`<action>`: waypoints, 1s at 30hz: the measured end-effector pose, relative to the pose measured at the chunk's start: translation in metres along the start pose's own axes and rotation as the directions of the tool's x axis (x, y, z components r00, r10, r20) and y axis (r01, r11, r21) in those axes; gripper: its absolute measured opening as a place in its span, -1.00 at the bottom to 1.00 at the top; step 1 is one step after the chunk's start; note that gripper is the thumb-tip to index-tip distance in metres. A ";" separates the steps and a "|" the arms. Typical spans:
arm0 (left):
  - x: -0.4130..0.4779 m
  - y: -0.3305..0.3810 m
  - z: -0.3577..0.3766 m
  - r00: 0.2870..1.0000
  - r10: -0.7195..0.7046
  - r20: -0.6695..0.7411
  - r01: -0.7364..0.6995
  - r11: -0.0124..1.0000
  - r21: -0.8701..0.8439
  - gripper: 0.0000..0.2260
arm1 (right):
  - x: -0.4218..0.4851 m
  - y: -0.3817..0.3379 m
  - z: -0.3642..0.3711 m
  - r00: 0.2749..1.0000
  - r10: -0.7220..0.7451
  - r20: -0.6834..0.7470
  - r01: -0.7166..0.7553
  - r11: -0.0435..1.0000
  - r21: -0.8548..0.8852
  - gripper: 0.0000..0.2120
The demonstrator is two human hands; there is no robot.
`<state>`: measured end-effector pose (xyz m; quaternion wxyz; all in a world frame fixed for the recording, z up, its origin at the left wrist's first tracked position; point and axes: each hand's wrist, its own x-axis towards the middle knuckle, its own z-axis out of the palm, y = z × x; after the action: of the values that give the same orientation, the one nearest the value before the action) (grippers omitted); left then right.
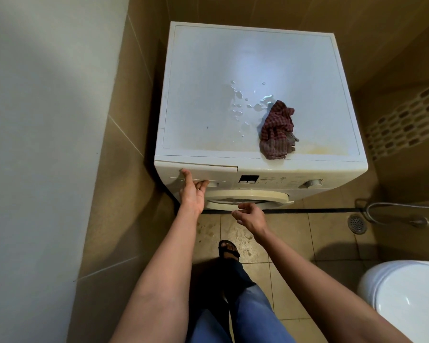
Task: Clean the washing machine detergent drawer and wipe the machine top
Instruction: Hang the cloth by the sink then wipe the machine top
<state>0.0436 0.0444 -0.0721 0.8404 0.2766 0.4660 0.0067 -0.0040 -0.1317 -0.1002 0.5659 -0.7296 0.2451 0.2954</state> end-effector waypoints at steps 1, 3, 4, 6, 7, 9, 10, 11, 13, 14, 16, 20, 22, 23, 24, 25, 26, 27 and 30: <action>0.001 0.000 0.001 1.000 -0.003 -0.013 0.003 1.000 -0.001 -0.75 | 0.001 0.000 -0.001 1.000 0.002 -0.002 -0.002 1.000 -0.006 -0.64; 0.001 0.002 0.005 1.000 -0.006 -0.025 0.006 1.000 -0.001 -0.72 | 0.003 -0.001 -0.002 1.000 0.004 -0.007 -0.004 1.000 -0.003 -0.63; 0.001 0.002 0.006 1.000 -0.009 -0.027 0.009 1.000 -0.009 -0.69 | 0.003 -0.001 -0.003 1.000 0.004 -0.008 -0.004 1.000 0.001 -0.63; 0.004 0.001 0.006 0.999 -0.012 -0.031 0.011 1.000 -0.026 -0.66 | 0.004 -0.002 -0.004 1.000 0.005 -0.012 -0.005 1.000 -0.004 -0.63; 0.004 0.001 0.006 0.999 -0.012 -0.033 0.011 1.000 -0.023 -0.68 | 0.004 -0.001 -0.004 1.000 0.007 -0.013 -0.007 1.000 -0.004 -0.63; 0.003 0.001 0.006 0.999 -0.010 -0.035 0.010 1.000 -0.017 -0.71 | 0.004 -0.001 -0.005 1.000 0.011 -0.015 -0.011 1.000 0.002 -0.64; 0.003 0.002 0.006 0.999 -0.011 -0.038 0.011 1.000 -0.011 -0.70 | 0.003 -0.002 -0.004 1.000 0.013 -0.017 -0.013 1.000 0.004 -0.65; 0.001 0.003 0.007 0.999 -0.014 -0.041 0.014 1.000 -0.006 -0.68 | 0.002 -0.002 -0.005 1.000 0.011 -0.018 -0.011 1.000 0.007 -0.65; -0.003 0.005 0.009 0.998 -0.023 -0.051 0.023 1.000 -0.008 -0.65 | 0.000 -0.004 -0.006 1.000 0.004 -0.017 -0.003 1.000 0.010 -0.66; -0.006 0.006 0.012 0.997 -0.030 -0.064 0.029 0.999 -0.019 -0.64 | -0.002 -0.005 -0.007 1.000 -0.003 -0.016 0.003 1.000 0.012 -0.66; -0.016 0.008 0.020 0.992 -0.029 -0.120 0.026 0.999 -0.022 -0.57 | -0.006 -0.011 -0.009 0.999 -0.027 -0.018 0.027 1.000 0.014 -0.68; -0.038 0.005 0.041 0.959 0.010 -0.285 0.044 0.983 0.181 -0.45 | -0.012 -0.030 -0.020 0.995 -0.072 -0.062 0.074 0.997 0.028 -0.73; -0.050 0.002 0.053 0.948 0.009 -0.317 0.081 0.959 0.270 -0.44 | -0.013 -0.041 -0.027 0.991 -0.096 -0.092 0.100 0.994 0.036 -0.77; -0.056 -0.001 0.059 0.952 -0.003 -0.307 0.101 0.948 0.303 -0.42 | -0.014 -0.048 -0.032 0.988 -0.107 -0.110 0.112 0.993 0.046 -0.79; -0.062 -0.003 0.067 0.958 -0.010 -0.285 0.109 0.937 0.332 -0.40 | -0.013 -0.054 -0.036 0.984 -0.119 -0.132 0.126 0.991 0.049 -0.80; -0.065 -0.007 0.074 0.967 -0.012 -0.256 0.109 0.923 0.368 -0.39 | -0.012 -0.061 -0.041 0.980 -0.129 -0.154 0.138 0.989 0.048 -0.82; -0.070 -0.010 0.082 0.977 -0.014 -0.214 0.102 0.909 0.405 -0.37 | -0.012 -0.070 -0.047 0.975 -0.138 -0.173 0.149 0.987 0.053 -0.84; -0.071 -0.014 0.087 0.985 -0.018 -0.171 0.096 0.884 0.457 -0.38 | -0.011 -0.077 -0.053 0.972 -0.138 -0.189 0.152 0.986 0.065 -0.86; -0.073 -0.016 0.104 0.999 -0.022 -0.032 0.037 0.792 0.609 -0.72 | -0.005 -0.098 -0.068 0.963 -0.143 -0.230 0.162 0.985 0.064 -0.84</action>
<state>0.0801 -0.0366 0.0202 0.7011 0.5250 0.4574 -0.1537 0.0708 -0.1746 -0.0176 0.5850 -0.7512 0.2624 0.1565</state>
